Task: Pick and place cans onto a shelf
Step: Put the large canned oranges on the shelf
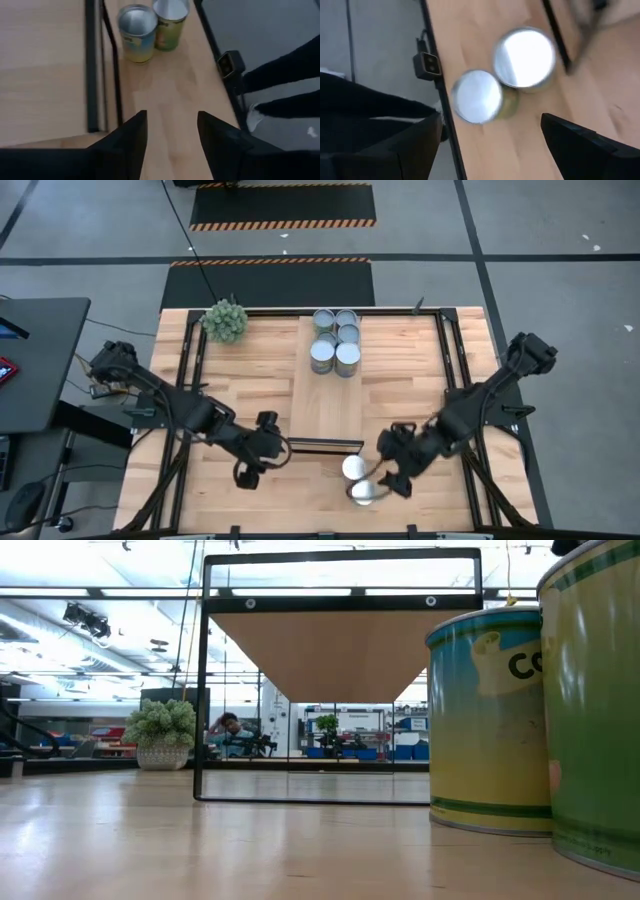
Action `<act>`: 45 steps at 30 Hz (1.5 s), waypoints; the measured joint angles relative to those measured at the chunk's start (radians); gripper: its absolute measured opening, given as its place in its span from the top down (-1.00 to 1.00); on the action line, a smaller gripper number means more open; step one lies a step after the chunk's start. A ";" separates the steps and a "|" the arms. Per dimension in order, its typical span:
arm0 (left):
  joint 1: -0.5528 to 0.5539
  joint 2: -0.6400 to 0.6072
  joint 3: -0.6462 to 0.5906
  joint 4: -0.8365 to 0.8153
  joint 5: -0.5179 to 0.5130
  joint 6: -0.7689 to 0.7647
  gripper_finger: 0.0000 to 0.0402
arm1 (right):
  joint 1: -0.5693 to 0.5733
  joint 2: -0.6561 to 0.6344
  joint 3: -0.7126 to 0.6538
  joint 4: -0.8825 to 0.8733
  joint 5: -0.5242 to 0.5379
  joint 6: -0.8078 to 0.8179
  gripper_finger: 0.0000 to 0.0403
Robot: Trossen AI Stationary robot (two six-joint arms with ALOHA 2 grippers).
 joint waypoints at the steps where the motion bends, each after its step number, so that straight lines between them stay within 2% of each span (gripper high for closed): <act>1: -0.012 0.006 0.000 0.010 0.000 -0.017 0.10 | 0.020 0.016 0.000 0.026 0.028 0.000 -0.73; 7: -0.092 0.092 -0.002 0.194 0.003 -0.090 0.07 | 0.119 0.106 0.000 0.052 0.178 0.030 -0.73; 16: -0.170 0.297 0.000 0.664 -0.073 -0.186 0.07 | 0.228 0.166 0.000 0.054 0.205 0.028 -0.73; 19: -0.195 0.363 0.003 0.761 -0.107 -0.230 0.09 | 0.263 0.163 0.000 0.054 0.239 0.019 -0.73; 25: -0.228 0.497 0.067 0.761 -0.242 -0.271 0.19 | 0.303 0.184 -0.009 0.045 0.378 -0.013 -0.73; 32: -0.192 0.638 0.120 0.779 -0.292 -0.242 0.25 | 0.299 0.229 -0.046 0.046 0.388 0.002 -0.73; 40: -0.092 0.711 0.125 0.896 -0.279 -0.246 0.25 | 0.267 0.262 -0.045 0.181 0.382 0.004 -0.73; 45: -0.046 0.717 0.125 0.926 -0.248 -0.253 0.25 | 0.252 0.283 -0.045 0.115 0.408 0.033 -0.73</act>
